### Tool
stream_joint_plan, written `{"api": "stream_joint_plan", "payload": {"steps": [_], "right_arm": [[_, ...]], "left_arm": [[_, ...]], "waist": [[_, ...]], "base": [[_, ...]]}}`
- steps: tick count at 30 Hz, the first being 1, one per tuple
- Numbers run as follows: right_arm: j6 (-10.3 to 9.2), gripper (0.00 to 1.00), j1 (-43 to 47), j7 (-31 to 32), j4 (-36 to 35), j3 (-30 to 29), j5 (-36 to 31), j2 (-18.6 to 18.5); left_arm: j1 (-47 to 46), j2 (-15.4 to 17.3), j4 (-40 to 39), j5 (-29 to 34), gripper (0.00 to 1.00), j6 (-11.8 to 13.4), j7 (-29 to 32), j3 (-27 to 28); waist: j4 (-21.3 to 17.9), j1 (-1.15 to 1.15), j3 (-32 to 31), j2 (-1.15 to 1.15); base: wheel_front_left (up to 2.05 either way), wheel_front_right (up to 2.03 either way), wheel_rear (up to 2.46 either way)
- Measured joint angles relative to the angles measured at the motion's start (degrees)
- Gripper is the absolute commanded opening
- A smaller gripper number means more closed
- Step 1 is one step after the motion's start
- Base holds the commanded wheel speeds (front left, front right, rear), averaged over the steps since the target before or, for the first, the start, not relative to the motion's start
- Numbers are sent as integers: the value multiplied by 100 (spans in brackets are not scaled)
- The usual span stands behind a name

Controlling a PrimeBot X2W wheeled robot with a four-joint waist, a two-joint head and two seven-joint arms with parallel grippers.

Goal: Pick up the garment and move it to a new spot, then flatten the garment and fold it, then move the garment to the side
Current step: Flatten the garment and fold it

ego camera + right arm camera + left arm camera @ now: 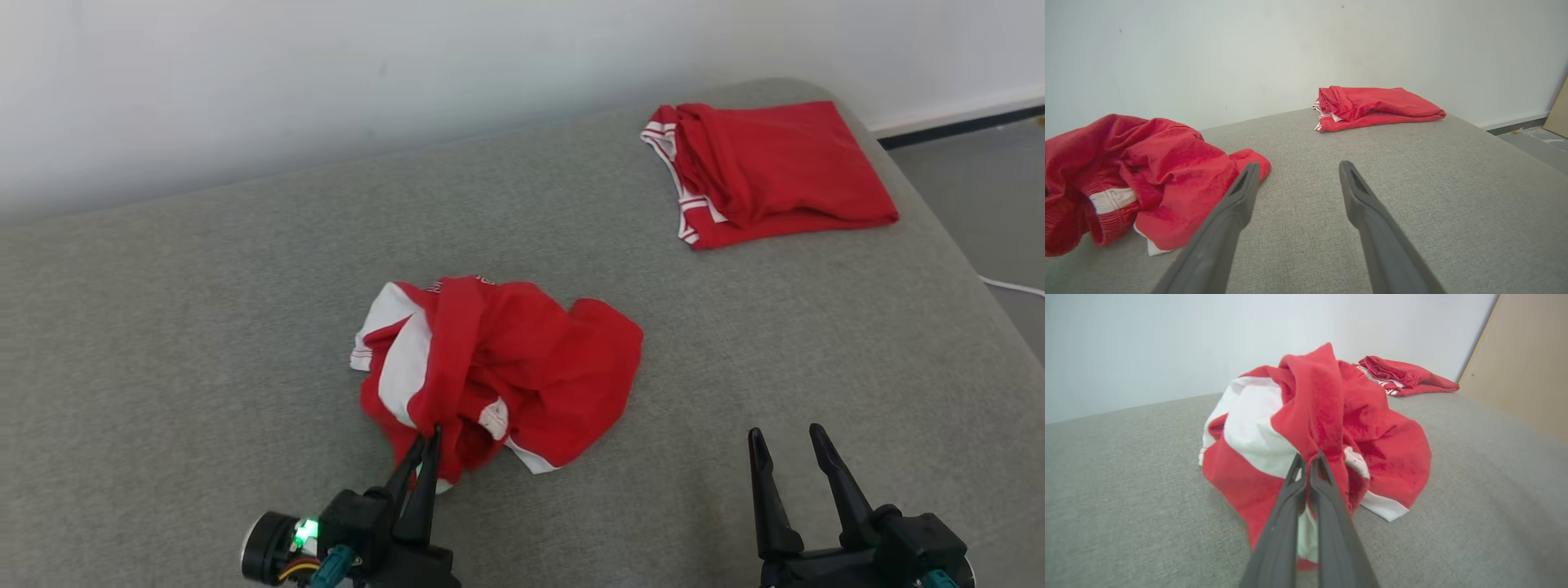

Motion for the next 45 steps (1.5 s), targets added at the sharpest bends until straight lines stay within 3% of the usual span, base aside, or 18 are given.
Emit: {"api": "stream_joint_plan", "payload": {"steps": [13,23,33,41,44,45], "right_arm": [[0,100,133,0,51,-33,54,2],[0,100,162,0,101,57,68,3],[0,100,246,0,162,129,14,3],[0,100,262,0,147,82,-49,2],[0,100,252,-1,124,35,-86,12],[0,100,252,0,125,20,-98,3]], "left_arm": [[872,15,-1293,-11,0,-30,0,175],[1819,24,-949,-157,0,-187,-1,242],[1683,15,-344,-481,0,-404,0,-692],[1113,445,-426,-906,0,-461,1,-1812],[267,-49,-882,-1235,0,-481,-4,-2185],[106,-79,-973,-1301,0,-479,-3,-2284]], "waist": [[922,0,-236,0],[1470,0,-410,0],[1361,-1,-637,0],[1097,-1,-695,-1],[989,0,-691,0],[953,-1,-686,-1]], "base": [[0,0,0],[0,0,0],[0,0,0],[0,0,0],[0,0,0],[0,0,0]]}}
